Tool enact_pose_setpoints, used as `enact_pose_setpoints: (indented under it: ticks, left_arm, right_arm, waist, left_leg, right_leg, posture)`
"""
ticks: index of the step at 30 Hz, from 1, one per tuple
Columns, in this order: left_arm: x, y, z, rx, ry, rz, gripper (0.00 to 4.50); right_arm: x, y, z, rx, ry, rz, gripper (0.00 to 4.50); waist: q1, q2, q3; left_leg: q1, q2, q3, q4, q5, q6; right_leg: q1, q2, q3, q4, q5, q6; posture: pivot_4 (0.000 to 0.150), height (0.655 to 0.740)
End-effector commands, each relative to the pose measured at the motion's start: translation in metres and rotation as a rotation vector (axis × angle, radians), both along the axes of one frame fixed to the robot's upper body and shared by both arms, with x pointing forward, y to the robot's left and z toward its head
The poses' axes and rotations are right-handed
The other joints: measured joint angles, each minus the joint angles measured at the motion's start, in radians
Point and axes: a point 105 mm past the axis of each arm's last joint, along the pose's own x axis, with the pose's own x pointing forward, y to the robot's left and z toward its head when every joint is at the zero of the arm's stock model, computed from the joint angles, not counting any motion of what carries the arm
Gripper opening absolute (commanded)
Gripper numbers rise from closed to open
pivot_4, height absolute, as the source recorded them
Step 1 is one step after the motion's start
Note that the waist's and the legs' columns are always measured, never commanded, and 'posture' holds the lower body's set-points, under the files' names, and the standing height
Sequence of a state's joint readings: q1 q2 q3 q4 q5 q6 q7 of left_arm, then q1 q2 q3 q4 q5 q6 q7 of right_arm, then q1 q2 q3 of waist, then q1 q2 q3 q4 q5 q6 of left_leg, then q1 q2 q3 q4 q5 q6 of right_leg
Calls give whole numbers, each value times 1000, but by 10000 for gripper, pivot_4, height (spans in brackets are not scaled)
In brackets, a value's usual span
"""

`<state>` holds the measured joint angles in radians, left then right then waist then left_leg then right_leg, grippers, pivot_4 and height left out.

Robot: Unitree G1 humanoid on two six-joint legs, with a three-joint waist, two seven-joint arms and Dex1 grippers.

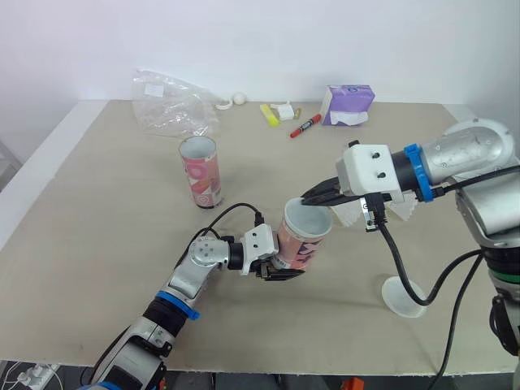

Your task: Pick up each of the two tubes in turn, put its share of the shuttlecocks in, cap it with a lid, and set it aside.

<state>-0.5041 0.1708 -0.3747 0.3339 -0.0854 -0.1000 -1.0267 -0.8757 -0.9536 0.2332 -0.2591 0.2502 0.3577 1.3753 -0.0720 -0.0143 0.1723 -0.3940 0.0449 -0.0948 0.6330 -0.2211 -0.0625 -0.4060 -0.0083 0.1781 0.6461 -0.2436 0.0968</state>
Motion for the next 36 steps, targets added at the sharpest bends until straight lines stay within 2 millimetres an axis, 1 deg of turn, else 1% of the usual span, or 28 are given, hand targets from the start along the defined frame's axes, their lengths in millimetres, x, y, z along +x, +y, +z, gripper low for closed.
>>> enact_pose_setpoints:
  ticks: [1, 4, 5, 6, 7, 9, 10, 12, 14, 18, 20, 22, 23, 25, 26, 29, 30, 33, 36]
  left_arm:
    - [-4, 4, -21, 44, 73, 20, 32719]
    - [-4, 5, -21, 45, 73, 22, 32719]
    - [-4, 5, -21, 46, 73, 23, 32719]
    - [-4, 5, -21, 47, 73, 24, 32719]
    - [-4, 5, -21, 47, 72, 24, 32719]
    - [-4, 6, -21, 47, 73, 25, 32719]
    - [-4, 6, -22, 48, 73, 26, 32719]
    - [-5, 6, -22, 49, 74, 26, 32719]
    - [-5, 7, -22, 49, 74, 26, 32719]
    - [-5, 8, -22, 50, 74, 29, 32719]
    - [-5, 8, -22, 50, 73, 30, 32719]
    - [-5, 8, -22, 49, 72, 30, 32719]
    - [-5, 8, -21, 49, 71, 29, 32719]
    - [-5, 8, -21, 49, 69, 26, 32719]
    - [-5, 8, -21, 50, 68, 25, 32719]
    - [-5, 8, -20, 51, 65, 23, 32719]
    - [-5, 8, -20, 51, 64, 22, 32719]
    - [-4, 8, -20, 52, 60, 24, 32719]
    - [-4, 8, -20, 52, 61, 26, 32719]
  right_arm:
    - [-2, 0, -3, -17, 8, 15, 773]
    - [-2, 0, -3, -18, 9, 22, 773]
    - [-2, 1, -4, -19, 16, 22, 3611]
    - [-2, 1, -4, -16, 28, 21, 7485]
    - [-2, 1, -4, -14, 27, 22, 8513]
    - [-2, 2, -2, -6, 13, 24, 16139]
    - [-1, 3, 0, 3, 0, 27, 21385]
    - [0, 4, 5, 30, -21, 24, 29273]
    - [0, 4, 12, 73, -12, 9, 29273]
    - [-2, -3, 38, 219, 17, -57, 29273]
    - [-6, -4, 43, 288, 67, -76, 29273]
    - [-10, -3, 41, 324, 108, -79, 29273]
    - [-13, -2, 37, 337, 132, -79, 27004]
    - [-17, 1, 28, 346, 173, -81, 20603]
    - [-18, 2, 24, 353, 192, -87, 14731]
    - [-20, 6, 16, 360, 214, -97, 1178]
    - [-21, 8, 14, 360, 224, -98, 478]
    - [-19, 12, -1, 352, 269, -117, 478]
    - [-19, 13, -9, 316, 289, -119, 478]
  waist:
    - [0, 0, 0]
    - [0, 0, 0]
    - [0, 0, 0]
    - [0, 0, 0]
    - [0, 0, 0]
    - [-1, 0, 0]
    - [-1, 0, 0]
    - [-2, 0, 0]
    - [-3, 0, 0]
    - [-3, 0, 0]
    - [-3, 0, 0]
    - [-3, 0, 0]
    - [-3, 0, 0]
    - [-3, 0, 0]
    - [-3, 0, 0]
    - [-3, 0, 0]
    - [-3, 0, 0]
    - [-3, 0, 0]
    - [-3, 0, 0]
  left_leg:
    - [0, 0, 0, 0, 0, 0]
    - [0, 0, 0, 0, 0, 0]
    - [0, 0, 0, 0, 0, 0]
    - [0, 0, 0, 0, 0, 0]
    - [0, 0, 0, 0, 0, 0]
    - [0, 0, 0, 0, 0, 0]
    - [0, 0, 0, 0, 0, 0]
    - [1, 0, 0, 0, 0, 0]
    - [1, 0, 0, 0, 0, 0]
    - [0, 0, 0, 0, 0, 0]
    - [0, 0, 0, -1, 0, 0]
    - [0, 0, 0, -1, 0, 0]
    - [0, 0, 0, -1, 0, 0]
    - [0, 0, -1, -2, 0, 1]
    - [0, 0, -1, -2, 0, 1]
    - [0, 0, -1, -2, 0, 0]
    - [0, 0, -1, -2, 0, 0]
    - [0, 0, -1, -2, 0, 0]
    - [0, 0, -1, -2, 0, 0]
  right_leg:
    - [0, 0, 0, 0, 0, 0]
    - [0, 0, 0, 0, 0, 0]
    - [0, 0, 0, 0, 0, 0]
    - [0, 0, 0, 0, 0, 0]
    - [0, 0, 0, 0, 0, 0]
    - [0, 0, 0, 0, 0, 0]
    - [0, 0, 0, 0, 0, 0]
    - [0, 0, 0, 0, 0, 0]
    - [0, 0, 0, 0, 0, 0]
    - [0, 0, 0, 0, 0, 0]
    - [0, 0, 0, 0, 0, 0]
    - [0, 0, 0, 0, 0, 0]
    - [0, 0, 0, 0, 0, 0]
    - [0, 1, 0, 0, 0, 0]
    - [0, 1, 0, 0, -1, 0]
    - [-1, 1, 0, 0, 0, 0]
    - [-1, 1, 0, 0, 0, 0]
    - [-1, 1, 0, 0, -1, 0]
    - [-1, 1, 0, 0, -1, -1]
  posture:
    - [1500, 7400]
    - [1500, 7400]
    - [1500, 7400]
    - [1500, 7400]
    - [1500, 7400]
    - [1500, 7400]
    - [1500, 7400]
    - [1500, 7400]
    - [1500, 7400]
    - [1500, 7400]
    - [1500, 7400]
    - [1500, 7400]
    - [1500, 7400]
    - [1500, 7400]
    - [1500, 7400]
    - [1500, 7400]
    - [1500, 7400]
    - [1500, 7400]
    - [1500, 7400]
